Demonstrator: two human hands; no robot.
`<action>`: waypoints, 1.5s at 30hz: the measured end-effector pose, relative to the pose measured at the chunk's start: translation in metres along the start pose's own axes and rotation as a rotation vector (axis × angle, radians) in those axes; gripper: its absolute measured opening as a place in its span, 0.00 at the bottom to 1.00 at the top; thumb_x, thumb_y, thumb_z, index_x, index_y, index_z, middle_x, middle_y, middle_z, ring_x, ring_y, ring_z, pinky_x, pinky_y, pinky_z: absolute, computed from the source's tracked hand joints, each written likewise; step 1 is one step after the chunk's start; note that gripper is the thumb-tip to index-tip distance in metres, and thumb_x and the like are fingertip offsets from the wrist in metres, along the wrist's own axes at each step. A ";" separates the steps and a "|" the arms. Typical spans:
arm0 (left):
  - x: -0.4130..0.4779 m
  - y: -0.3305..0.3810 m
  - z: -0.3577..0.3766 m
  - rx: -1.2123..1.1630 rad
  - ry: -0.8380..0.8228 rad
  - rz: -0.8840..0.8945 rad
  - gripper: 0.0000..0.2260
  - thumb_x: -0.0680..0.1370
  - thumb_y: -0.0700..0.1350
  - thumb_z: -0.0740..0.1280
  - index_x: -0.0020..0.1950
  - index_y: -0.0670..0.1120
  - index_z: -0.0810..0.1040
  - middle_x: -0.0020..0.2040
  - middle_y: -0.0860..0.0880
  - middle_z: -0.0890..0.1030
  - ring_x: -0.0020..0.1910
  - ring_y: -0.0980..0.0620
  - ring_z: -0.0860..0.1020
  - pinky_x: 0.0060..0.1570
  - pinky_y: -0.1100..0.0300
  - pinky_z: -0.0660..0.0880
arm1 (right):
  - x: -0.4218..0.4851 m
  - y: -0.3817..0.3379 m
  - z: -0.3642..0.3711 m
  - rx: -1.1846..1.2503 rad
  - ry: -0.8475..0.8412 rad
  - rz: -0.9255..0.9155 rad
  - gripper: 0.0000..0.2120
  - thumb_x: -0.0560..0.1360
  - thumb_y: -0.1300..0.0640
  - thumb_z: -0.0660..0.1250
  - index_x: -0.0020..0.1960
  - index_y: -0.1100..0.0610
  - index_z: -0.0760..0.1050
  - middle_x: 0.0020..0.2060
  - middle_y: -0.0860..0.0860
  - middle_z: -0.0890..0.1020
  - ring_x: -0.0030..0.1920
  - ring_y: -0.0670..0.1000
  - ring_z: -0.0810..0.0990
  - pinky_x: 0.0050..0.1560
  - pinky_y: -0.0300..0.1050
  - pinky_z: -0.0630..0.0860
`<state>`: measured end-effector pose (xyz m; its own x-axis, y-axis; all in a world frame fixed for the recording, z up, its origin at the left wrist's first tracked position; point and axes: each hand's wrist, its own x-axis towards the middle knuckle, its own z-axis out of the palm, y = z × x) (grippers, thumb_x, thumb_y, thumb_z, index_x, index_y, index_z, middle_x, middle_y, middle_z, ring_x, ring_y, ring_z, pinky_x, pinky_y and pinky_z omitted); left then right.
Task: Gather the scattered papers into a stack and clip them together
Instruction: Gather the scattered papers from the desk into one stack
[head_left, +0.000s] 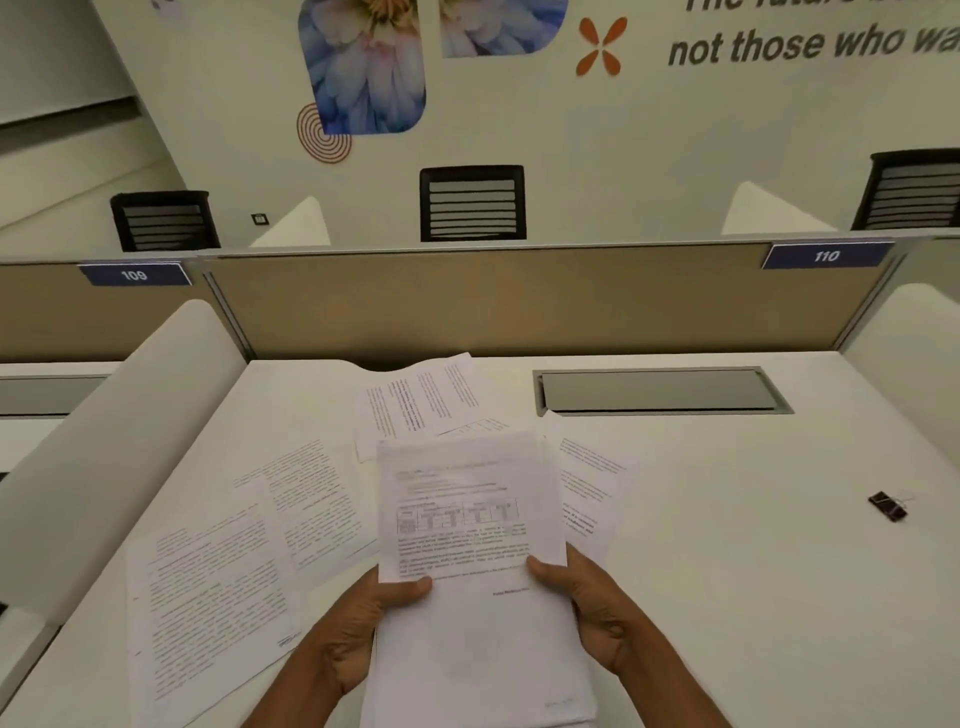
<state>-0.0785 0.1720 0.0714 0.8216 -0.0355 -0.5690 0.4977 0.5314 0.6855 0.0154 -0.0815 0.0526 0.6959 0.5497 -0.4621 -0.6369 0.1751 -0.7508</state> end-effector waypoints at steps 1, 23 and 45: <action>0.001 0.002 0.004 0.047 0.015 -0.009 0.20 0.75 0.29 0.69 0.65 0.41 0.80 0.61 0.36 0.84 0.59 0.33 0.83 0.65 0.36 0.74 | 0.002 -0.002 -0.004 0.001 0.022 -0.007 0.22 0.77 0.64 0.70 0.70 0.54 0.76 0.62 0.56 0.84 0.62 0.59 0.84 0.65 0.61 0.78; 0.077 0.023 -0.016 0.202 0.320 0.182 0.18 0.77 0.33 0.69 0.65 0.45 0.79 0.57 0.42 0.86 0.58 0.38 0.83 0.64 0.36 0.76 | 0.074 -0.021 -0.072 -0.082 0.948 -0.041 0.27 0.75 0.55 0.74 0.71 0.57 0.70 0.68 0.59 0.76 0.66 0.61 0.77 0.64 0.57 0.75; 0.107 0.002 -0.028 0.122 0.402 0.117 0.18 0.79 0.29 0.65 0.66 0.43 0.75 0.60 0.39 0.80 0.48 0.45 0.80 0.56 0.47 0.75 | 0.091 -0.022 -0.069 -0.386 0.728 -0.036 0.08 0.77 0.67 0.64 0.46 0.60 0.80 0.40 0.56 0.84 0.34 0.54 0.79 0.29 0.40 0.70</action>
<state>0.0023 0.1931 -0.0010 0.7131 0.3640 -0.5991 0.4563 0.4078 0.7909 0.1154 -0.0918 -0.0051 0.8390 -0.1409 -0.5256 -0.5438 -0.1833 -0.8189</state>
